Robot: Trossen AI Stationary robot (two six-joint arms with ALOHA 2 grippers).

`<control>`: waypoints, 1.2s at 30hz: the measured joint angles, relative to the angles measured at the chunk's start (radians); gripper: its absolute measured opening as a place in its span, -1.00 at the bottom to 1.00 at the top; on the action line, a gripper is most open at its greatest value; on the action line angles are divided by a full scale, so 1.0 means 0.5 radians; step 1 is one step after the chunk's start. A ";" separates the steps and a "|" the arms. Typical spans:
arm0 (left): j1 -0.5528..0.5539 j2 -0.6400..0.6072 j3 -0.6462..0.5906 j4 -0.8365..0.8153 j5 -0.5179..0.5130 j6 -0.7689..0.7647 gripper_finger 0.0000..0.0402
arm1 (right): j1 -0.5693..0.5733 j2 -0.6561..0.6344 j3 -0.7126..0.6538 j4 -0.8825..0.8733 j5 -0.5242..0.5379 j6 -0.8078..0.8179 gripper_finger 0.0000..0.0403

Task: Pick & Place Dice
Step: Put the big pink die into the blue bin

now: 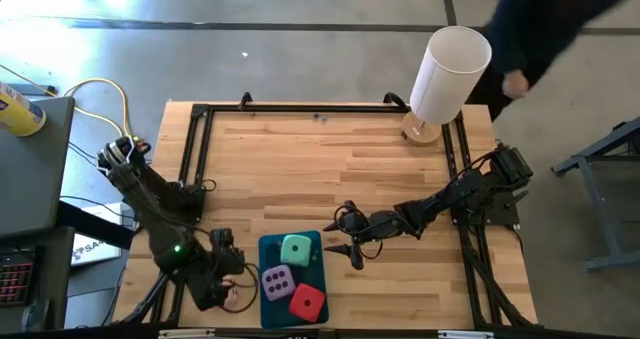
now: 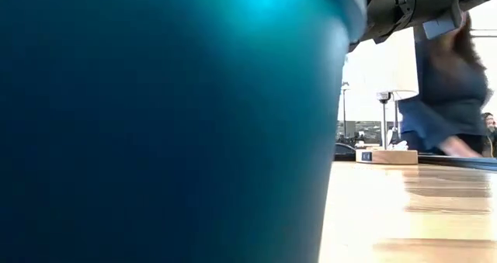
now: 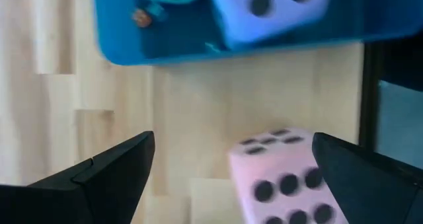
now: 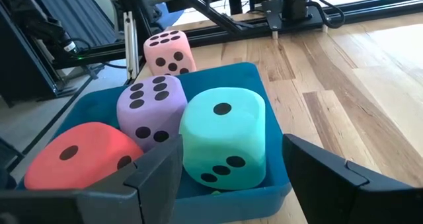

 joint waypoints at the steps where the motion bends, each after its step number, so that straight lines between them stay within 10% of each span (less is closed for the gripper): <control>1: -0.020 0.015 0.008 0.019 0.022 -0.009 0.99 | 0.000 0.000 0.000 0.000 -0.001 -0.002 0.24; 36: -0.296 0.254 0.021 0.159 0.308 -0.564 0.99 | -0.005 0.000 0.000 -0.002 0.000 -0.011 0.24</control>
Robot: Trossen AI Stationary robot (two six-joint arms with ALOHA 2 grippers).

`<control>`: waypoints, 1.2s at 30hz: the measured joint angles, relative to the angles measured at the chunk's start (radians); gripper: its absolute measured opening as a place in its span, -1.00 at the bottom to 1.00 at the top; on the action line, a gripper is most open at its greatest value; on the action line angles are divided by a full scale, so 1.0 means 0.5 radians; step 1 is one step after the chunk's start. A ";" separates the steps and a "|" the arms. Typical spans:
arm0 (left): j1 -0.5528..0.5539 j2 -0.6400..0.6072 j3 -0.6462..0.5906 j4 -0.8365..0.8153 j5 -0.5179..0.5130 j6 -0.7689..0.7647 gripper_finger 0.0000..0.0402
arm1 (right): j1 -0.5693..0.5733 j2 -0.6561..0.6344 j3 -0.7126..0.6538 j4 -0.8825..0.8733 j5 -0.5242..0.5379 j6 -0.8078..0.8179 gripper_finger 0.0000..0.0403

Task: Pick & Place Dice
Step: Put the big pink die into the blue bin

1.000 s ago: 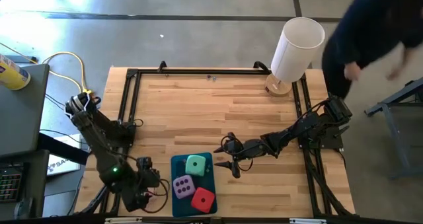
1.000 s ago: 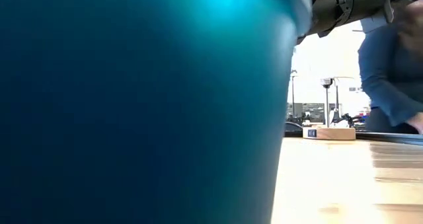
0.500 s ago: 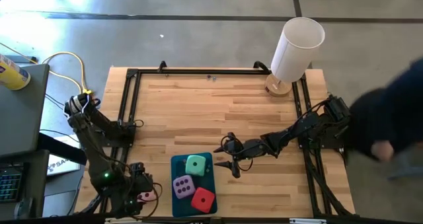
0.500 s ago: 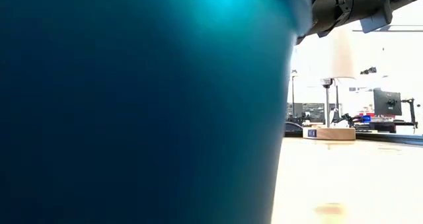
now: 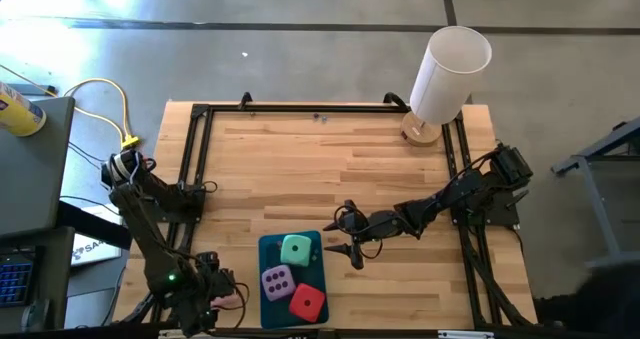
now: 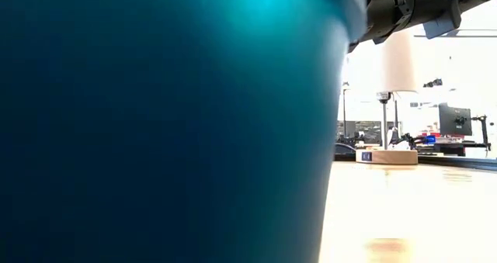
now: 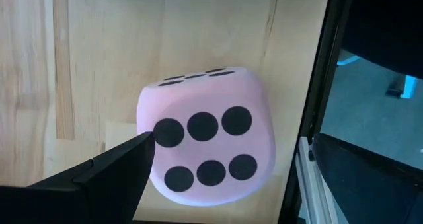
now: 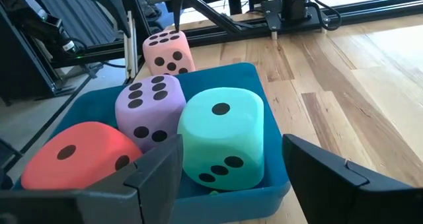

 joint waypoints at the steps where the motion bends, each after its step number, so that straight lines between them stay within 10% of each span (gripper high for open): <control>1: 0.000 0.000 0.000 0.000 0.001 0.000 0.99 | 0.000 0.000 -0.001 0.000 0.000 0.001 0.24; 36: 0.009 0.000 0.001 -0.098 -0.082 -0.265 0.99 | 0.000 0.000 0.000 0.002 0.000 0.004 0.24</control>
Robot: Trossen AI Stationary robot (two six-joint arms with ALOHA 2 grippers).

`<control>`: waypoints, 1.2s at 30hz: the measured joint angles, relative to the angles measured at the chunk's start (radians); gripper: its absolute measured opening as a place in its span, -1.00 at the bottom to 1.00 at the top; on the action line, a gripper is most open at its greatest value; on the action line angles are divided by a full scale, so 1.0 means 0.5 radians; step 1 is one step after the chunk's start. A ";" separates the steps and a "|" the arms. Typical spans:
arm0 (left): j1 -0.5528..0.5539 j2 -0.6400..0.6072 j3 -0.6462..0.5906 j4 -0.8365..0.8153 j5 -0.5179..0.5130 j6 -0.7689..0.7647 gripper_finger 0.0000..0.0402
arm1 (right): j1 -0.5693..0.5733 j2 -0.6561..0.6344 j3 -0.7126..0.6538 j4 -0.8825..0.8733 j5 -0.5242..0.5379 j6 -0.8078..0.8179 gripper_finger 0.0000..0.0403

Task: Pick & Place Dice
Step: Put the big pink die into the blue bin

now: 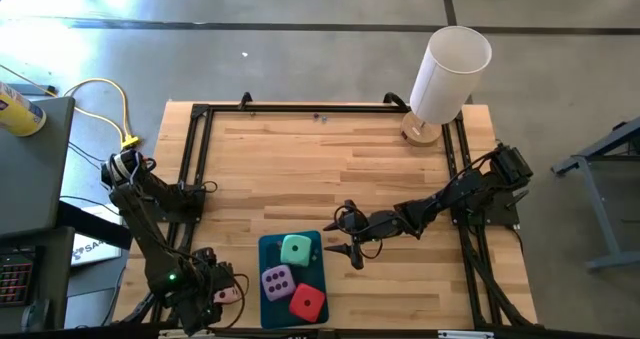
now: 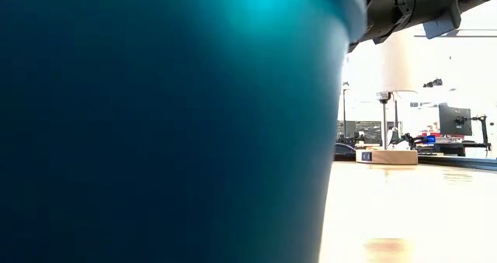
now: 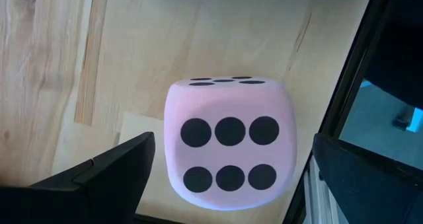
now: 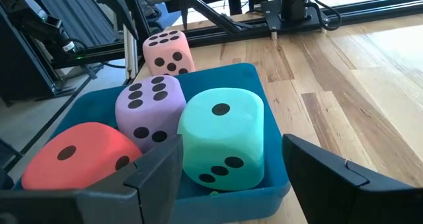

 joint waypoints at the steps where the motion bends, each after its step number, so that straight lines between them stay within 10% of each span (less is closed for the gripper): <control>1: 0.000 0.000 0.000 0.000 0.000 -0.010 0.99 | 0.000 0.000 0.000 0.000 0.000 0.000 0.24; 36: -0.025 0.135 -0.035 0.020 0.057 0.048 0.99 | 0.000 0.000 0.000 -0.028 0.001 -0.001 0.24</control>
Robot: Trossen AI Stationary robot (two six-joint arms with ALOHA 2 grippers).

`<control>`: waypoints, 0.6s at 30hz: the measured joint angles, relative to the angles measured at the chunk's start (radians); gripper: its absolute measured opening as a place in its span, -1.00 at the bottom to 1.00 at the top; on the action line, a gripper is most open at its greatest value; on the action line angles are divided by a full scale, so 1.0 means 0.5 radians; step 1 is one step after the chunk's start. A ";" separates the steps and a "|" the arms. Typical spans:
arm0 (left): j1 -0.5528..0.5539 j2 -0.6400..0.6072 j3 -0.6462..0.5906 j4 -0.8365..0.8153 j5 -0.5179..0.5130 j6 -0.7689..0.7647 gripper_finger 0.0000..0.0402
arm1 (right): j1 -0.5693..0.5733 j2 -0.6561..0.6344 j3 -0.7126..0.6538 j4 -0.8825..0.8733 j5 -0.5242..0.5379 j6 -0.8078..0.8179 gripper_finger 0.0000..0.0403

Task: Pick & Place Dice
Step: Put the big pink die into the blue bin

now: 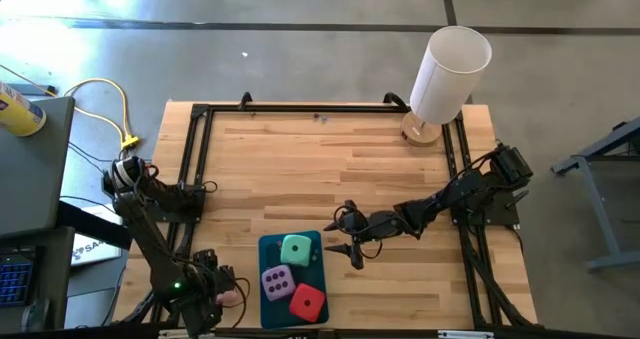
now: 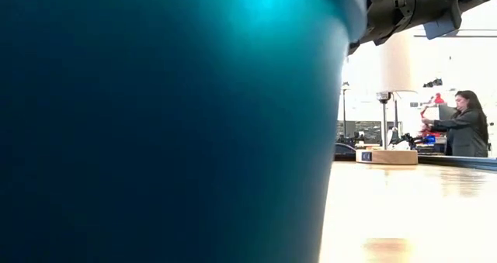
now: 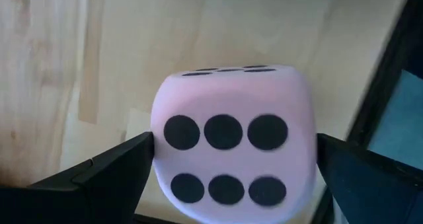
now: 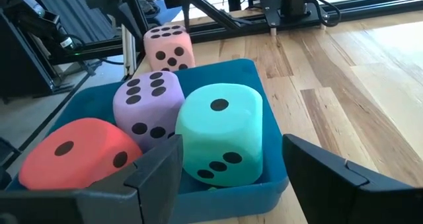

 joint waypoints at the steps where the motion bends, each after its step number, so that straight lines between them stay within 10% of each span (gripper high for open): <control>1: -0.002 0.006 -0.014 0.003 0.000 -0.024 0.99 | 0.000 0.000 0.000 0.000 0.000 0.000 0.24; 18: -0.004 0.264 -0.018 0.055 0.053 0.110 0.99 | 0.000 0.000 0.000 -0.005 -0.001 0.001 0.24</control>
